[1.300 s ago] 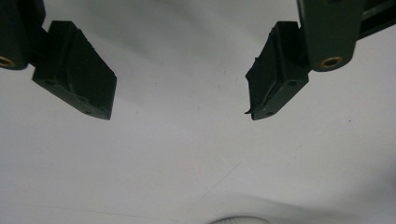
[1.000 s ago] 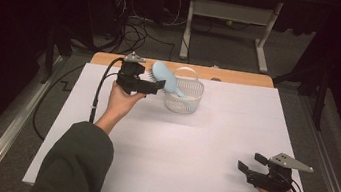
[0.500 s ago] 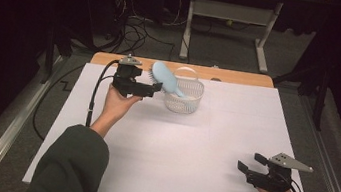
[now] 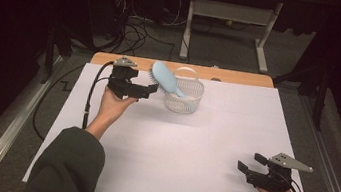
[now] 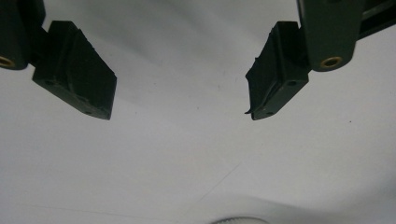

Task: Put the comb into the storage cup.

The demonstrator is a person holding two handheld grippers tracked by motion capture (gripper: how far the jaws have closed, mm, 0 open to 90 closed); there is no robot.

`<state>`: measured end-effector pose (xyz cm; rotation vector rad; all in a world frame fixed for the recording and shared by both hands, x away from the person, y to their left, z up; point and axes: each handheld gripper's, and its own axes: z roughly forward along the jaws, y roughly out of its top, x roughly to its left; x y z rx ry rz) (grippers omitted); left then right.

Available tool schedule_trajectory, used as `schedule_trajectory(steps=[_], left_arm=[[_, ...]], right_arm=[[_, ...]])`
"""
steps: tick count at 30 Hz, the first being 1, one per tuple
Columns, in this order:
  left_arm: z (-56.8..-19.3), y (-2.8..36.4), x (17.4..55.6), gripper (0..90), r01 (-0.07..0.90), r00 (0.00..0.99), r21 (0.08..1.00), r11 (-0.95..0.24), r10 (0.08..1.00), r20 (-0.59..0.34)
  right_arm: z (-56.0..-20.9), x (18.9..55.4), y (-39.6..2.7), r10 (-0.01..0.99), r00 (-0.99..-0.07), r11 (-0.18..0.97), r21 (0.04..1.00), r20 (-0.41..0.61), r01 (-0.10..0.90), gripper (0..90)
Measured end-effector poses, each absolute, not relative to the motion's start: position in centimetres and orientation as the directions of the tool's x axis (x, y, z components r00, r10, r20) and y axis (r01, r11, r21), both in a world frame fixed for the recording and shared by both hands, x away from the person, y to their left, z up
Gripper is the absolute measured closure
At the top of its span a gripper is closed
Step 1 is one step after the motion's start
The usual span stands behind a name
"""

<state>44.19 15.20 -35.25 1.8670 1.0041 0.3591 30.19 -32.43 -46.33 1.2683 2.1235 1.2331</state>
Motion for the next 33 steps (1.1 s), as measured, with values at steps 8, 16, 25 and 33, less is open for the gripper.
schedule_trajectory(steps=[8, 16, 25, 33], left_arm=[[-35.4, 15.7, 43.8, 3.4, 0.490, 0.619, 0.847, -0.205, 0.766, -0.172], [-35.2, 16.0, 43.5, 3.4, 0.486, 0.625, 0.848, -0.212, 0.763, -0.168], [-35.0, 16.1, 43.1, 3.4, 0.477, 0.631, 0.853, -0.211, 0.758, -0.165], [-35.1, 16.4, 42.5, 3.4, 0.473, 0.637, 0.854, -0.214, 0.754, -0.164]], right_arm=[[-46.3, 30.2, -32.4, 0.845, -0.522, 0.209, 0.830, 0.113, 0.518, 24.2], [-46.3, 30.2, -32.4, 0.845, -0.523, 0.211, 0.830, 0.111, 0.516, 24.2], [-46.3, 30.2, -32.4, 0.845, -0.522, 0.209, 0.830, 0.114, 0.518, 24.2], [-46.3, 30.2, -32.4, 0.845, -0.522, 0.209, 0.830, 0.113, 0.517, 24.2]])
